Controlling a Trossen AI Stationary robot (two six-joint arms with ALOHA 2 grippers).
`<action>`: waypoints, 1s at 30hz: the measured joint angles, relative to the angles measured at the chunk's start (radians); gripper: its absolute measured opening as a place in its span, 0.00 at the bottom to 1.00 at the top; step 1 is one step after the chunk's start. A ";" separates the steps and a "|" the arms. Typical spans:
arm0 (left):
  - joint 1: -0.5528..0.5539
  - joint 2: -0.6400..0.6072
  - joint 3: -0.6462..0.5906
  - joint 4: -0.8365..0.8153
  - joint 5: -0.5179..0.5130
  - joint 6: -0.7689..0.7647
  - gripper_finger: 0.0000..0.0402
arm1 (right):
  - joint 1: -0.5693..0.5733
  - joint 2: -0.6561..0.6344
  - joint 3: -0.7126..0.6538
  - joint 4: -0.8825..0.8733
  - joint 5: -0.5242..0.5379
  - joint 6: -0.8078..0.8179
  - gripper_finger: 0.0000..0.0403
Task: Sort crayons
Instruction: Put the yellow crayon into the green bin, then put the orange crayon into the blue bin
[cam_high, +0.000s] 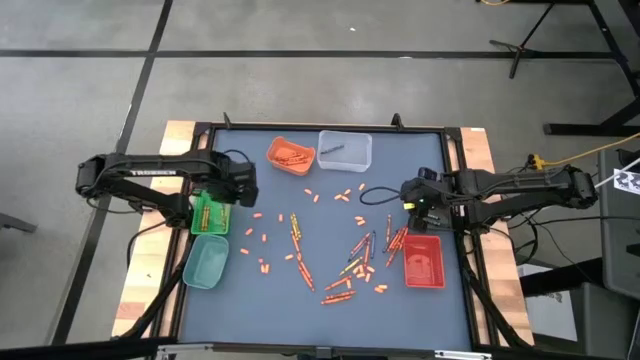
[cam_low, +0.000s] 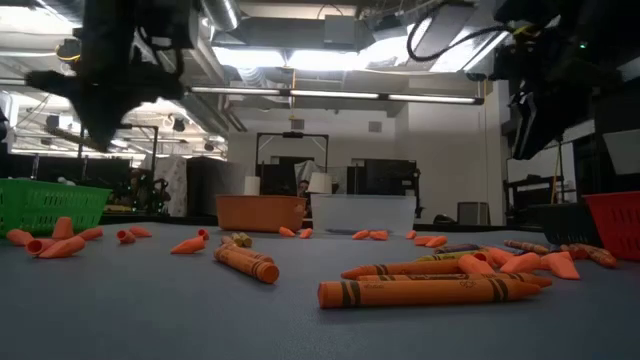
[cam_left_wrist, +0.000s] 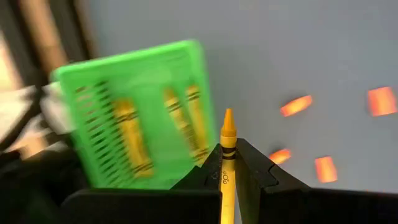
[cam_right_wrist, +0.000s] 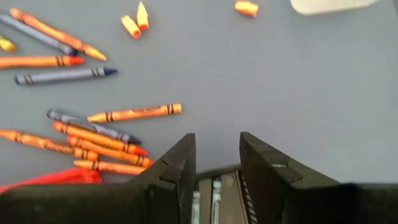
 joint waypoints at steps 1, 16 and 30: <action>0.000 0.001 0.000 -0.033 0.005 0.000 0.02 | 0.000 0.000 0.000 0.010 -0.002 0.000 0.30; 0.000 0.002 0.000 -0.104 0.003 0.074 0.04 | 0.000 0.000 0.000 0.149 -0.063 -0.053 0.30; 0.000 0.002 0.000 -0.104 -0.045 0.087 0.20 | 0.000 0.000 0.000 0.155 -0.066 -0.053 0.30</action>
